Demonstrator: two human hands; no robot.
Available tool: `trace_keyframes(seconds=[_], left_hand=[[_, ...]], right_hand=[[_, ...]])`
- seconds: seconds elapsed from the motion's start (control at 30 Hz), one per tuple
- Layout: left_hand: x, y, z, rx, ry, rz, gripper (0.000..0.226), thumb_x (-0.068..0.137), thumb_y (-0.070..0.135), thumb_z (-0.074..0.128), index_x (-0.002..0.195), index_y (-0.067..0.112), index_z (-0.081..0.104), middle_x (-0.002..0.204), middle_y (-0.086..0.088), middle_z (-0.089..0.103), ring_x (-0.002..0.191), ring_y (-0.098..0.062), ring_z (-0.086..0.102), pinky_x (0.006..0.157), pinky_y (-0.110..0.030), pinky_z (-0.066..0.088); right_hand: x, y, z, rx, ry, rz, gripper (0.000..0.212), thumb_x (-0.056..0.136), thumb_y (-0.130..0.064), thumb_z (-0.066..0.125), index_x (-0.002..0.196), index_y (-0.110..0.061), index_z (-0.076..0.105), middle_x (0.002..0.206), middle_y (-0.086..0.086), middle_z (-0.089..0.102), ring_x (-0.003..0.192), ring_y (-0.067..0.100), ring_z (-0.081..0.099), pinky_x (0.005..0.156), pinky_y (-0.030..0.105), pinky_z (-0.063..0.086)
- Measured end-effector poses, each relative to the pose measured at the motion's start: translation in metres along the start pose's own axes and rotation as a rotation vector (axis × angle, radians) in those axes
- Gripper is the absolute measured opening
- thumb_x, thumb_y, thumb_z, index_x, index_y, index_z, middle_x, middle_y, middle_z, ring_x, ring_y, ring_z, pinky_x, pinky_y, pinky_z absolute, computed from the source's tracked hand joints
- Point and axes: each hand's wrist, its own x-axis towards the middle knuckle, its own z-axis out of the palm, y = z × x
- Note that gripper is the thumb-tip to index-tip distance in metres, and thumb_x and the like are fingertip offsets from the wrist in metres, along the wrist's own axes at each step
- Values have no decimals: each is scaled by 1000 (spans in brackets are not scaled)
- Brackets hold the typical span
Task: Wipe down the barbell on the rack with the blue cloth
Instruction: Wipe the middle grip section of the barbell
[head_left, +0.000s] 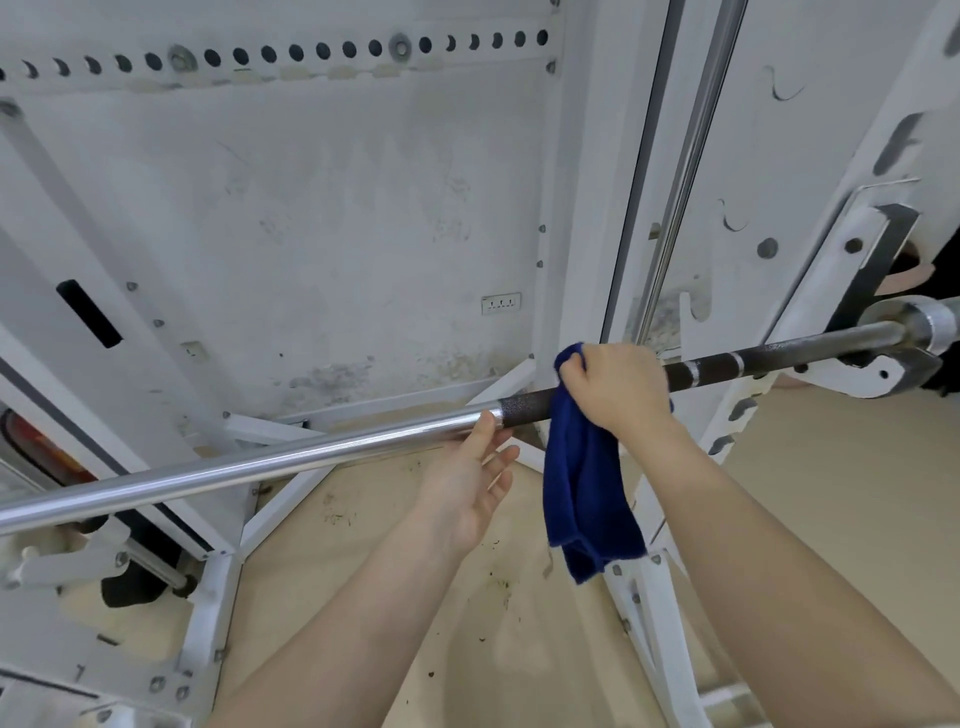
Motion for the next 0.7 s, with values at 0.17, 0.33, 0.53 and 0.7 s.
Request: trace_keyframes(seconds=[0.17, 0.33, 0.53, 0.7], left_hand=[[0, -3, 1, -57, 30, -19, 14, 86, 33, 60, 92, 21, 63, 100, 6, 66, 89, -8, 60, 70, -21, 44], [4, -13, 9, -142, 30, 60, 16, 86, 29, 61, 99, 20, 63, 107, 5, 65, 101, -9, 60, 87, -25, 41], [10, -24, 27, -235, 29, 120, 26, 89, 29, 56, 114, 20, 57, 109, 5, 65, 104, -8, 59, 89, -26, 38], [15, -29, 34, -214, 69, 172, 29, 89, 31, 55, 117, 23, 56, 112, 8, 65, 101, -4, 60, 91, -26, 37]], right_hand=[[-5, 68, 10, -135, 263, 47, 35, 85, -30, 25, 55, -17, 38, 47, 6, 53, 48, 28, 51, 92, 36, 27], [-2, 51, 11, -35, 209, 102, 39, 89, -30, 22, 66, -15, 49, 63, 9, 61, 63, 29, 54, 71, 37, 36], [-19, 37, 23, -105, 328, -302, 33, 91, -28, 36, 78, -14, 62, 75, 2, 66, 72, 25, 59, 83, 37, 36], [3, 90, 14, -112, 307, -208, 42, 91, -26, 27, 69, -12, 59, 65, 4, 63, 67, 27, 58, 91, 35, 29]])
